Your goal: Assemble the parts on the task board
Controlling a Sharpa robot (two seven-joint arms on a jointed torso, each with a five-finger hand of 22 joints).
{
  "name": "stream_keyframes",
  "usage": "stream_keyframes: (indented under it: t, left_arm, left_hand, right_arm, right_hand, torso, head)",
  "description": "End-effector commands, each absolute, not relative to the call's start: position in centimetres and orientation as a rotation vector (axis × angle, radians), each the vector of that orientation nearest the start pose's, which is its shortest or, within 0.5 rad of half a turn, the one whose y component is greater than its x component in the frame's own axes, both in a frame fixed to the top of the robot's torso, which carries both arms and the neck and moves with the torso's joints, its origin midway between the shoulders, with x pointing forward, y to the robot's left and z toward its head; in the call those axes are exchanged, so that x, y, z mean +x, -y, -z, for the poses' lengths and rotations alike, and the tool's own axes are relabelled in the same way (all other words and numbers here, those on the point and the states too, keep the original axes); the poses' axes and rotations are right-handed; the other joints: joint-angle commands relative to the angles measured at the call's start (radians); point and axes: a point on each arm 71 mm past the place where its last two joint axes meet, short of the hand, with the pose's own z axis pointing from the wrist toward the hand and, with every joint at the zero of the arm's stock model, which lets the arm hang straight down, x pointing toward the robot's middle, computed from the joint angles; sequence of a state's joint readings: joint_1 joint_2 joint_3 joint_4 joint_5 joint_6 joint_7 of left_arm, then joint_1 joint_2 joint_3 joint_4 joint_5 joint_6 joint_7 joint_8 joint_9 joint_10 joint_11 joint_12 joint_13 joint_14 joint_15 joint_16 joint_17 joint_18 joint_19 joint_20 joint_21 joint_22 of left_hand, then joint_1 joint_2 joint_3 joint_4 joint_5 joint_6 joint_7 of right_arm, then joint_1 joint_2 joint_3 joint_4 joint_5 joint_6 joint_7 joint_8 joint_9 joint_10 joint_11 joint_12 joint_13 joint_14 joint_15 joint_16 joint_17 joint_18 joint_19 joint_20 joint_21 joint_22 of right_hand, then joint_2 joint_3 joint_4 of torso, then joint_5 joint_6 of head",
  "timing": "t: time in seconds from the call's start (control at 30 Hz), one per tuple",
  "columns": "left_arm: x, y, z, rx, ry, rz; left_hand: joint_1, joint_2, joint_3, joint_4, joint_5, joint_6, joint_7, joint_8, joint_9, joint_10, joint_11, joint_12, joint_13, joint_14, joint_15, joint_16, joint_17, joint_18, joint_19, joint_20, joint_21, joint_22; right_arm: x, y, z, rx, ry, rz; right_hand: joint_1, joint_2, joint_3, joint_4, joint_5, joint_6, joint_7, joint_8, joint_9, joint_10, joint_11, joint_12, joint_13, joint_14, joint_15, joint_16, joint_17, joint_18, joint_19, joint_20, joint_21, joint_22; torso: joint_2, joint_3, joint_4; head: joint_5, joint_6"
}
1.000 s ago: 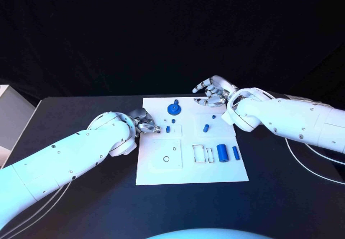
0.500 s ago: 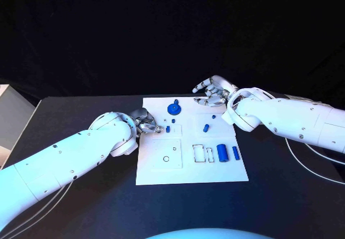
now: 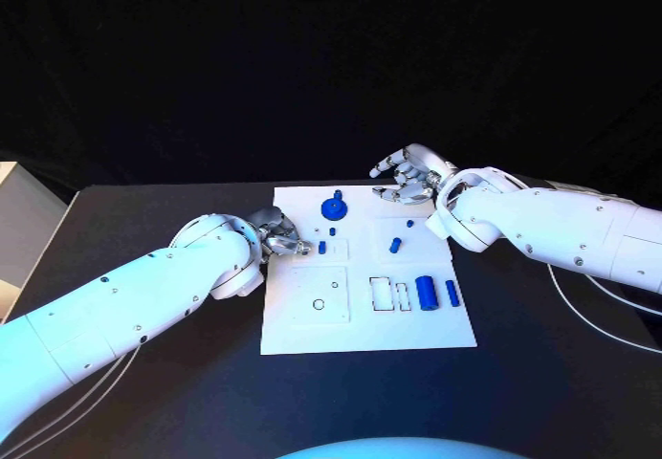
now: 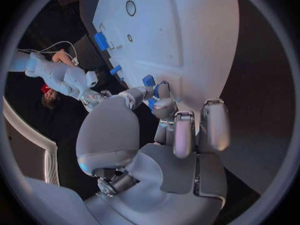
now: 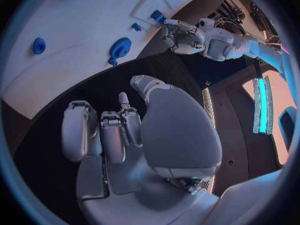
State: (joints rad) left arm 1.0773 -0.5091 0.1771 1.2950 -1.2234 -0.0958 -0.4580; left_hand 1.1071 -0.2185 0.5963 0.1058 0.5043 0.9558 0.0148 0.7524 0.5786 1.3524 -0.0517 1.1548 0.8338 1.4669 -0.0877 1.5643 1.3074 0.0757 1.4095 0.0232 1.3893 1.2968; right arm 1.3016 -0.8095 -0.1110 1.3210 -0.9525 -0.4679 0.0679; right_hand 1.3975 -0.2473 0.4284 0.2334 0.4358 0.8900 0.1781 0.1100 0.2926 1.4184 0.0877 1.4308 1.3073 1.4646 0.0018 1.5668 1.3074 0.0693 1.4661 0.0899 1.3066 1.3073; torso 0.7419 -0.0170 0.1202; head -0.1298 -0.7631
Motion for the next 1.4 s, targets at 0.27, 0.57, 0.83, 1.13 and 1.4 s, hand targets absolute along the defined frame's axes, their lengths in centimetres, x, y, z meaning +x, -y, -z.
stream_keyframes:
  t: [0.27, 0.57, 0.83, 1.13, 1.4]
  left_arm:
    - [52.02, -11.49, 22.22, -0.275, -2.060, 0.595]
    - [52.09, -11.48, 22.19, -0.266, -2.054, 0.583]
    - [52.06, -11.30, 22.13, -0.261, -2.048, 0.587]
    - [51.98, -11.07, 22.00, -0.257, -2.040, 0.596]
    - [51.90, -10.95, 22.02, -0.266, -2.051, 0.616]
  left_hand:
    - [0.083, 0.006, 0.135, -0.055, 0.014, -0.014, 0.018, 0.009, 0.002, -0.003, 0.011, -0.013, 0.003, 0.104, 0.000, 0.006, 0.263, -0.009, 0.002, 0.000, -0.001, 0.004]
    - [0.084, 0.007, 0.166, -0.065, 0.013, -0.012, 0.020, 0.013, 0.003, -0.001, 0.013, -0.015, 0.003, 0.104, 0.001, 0.006, 0.263, -0.011, 0.007, 0.001, 0.005, 0.012]
    - [0.084, 0.007, 0.173, -0.068, 0.013, -0.011, 0.020, 0.015, 0.003, 0.002, 0.013, -0.014, 0.005, 0.104, 0.001, 0.006, 0.263, -0.012, 0.009, 0.002, 0.007, 0.016]
    - [0.083, 0.005, 0.180, -0.072, 0.013, -0.009, 0.019, 0.016, 0.003, 0.005, 0.012, -0.012, 0.009, 0.104, 0.001, 0.006, 0.263, -0.014, 0.013, 0.002, 0.012, 0.023]
    - [0.050, -0.013, 0.173, -0.064, 0.005, -0.006, 0.018, 0.020, 0.003, 0.016, 0.013, -0.001, 0.027, 0.104, 0.003, 0.006, 0.263, -0.012, 0.008, 0.003, 0.007, 0.015]
  right_arm:
    - [53.24, 25.27, 16.07, 0.289, -1.535, -0.781]
    - [53.23, 25.29, 16.07, 0.290, -1.535, -0.780]
    - [53.24, 25.28, 16.07, 0.290, -1.535, -0.781]
    - [53.24, 25.29, 16.07, 0.290, -1.535, -0.781]
    - [53.23, 25.32, 16.08, 0.290, -1.534, -0.780]
  right_hand:
    - [-0.014, -0.001, 0.009, -0.001, 0.005, 0.007, -0.002, -0.007, -0.001, 0.008, -0.001, 0.005, 0.125, 0.106, 0.002, 0.004, 0.263, -0.010, 0.040, 0.007, 0.005, 0.036]
    - [-0.015, -0.001, 0.010, -0.001, 0.005, 0.007, -0.002, -0.007, -0.001, 0.008, -0.001, 0.004, 0.124, 0.106, 0.002, 0.004, 0.263, -0.010, 0.040, 0.007, 0.005, 0.036]
    - [-0.015, -0.001, 0.010, -0.001, 0.005, 0.007, -0.002, -0.007, -0.001, 0.008, -0.001, 0.004, 0.124, 0.106, 0.002, 0.004, 0.263, -0.010, 0.040, 0.007, 0.005, 0.036]
    - [-0.015, -0.001, 0.010, -0.001, 0.005, 0.007, -0.002, -0.007, -0.001, 0.008, -0.001, 0.004, 0.124, 0.106, 0.002, 0.004, 0.263, -0.010, 0.040, 0.007, 0.005, 0.036]
    - [-0.015, -0.001, 0.010, -0.001, 0.005, 0.007, -0.002, -0.007, -0.001, 0.008, -0.001, 0.004, 0.124, 0.106, 0.002, 0.004, 0.263, -0.010, 0.040, 0.007, 0.005, 0.036]
  torso:
    - [0.000, 0.0001, 0.0004]
    - [0.001, 0.0000, -0.0001]
    - [0.000, -0.0002, 0.0006]
    - [0.000, -0.0002, 0.0006]
    - [0.000, -0.0004, 0.0004]
  head:
    - [-0.001, -0.001]
    - [0.000, -0.001]
    - [0.000, -0.001]
    - [0.000, -0.001]
    - [0.000, 0.000]
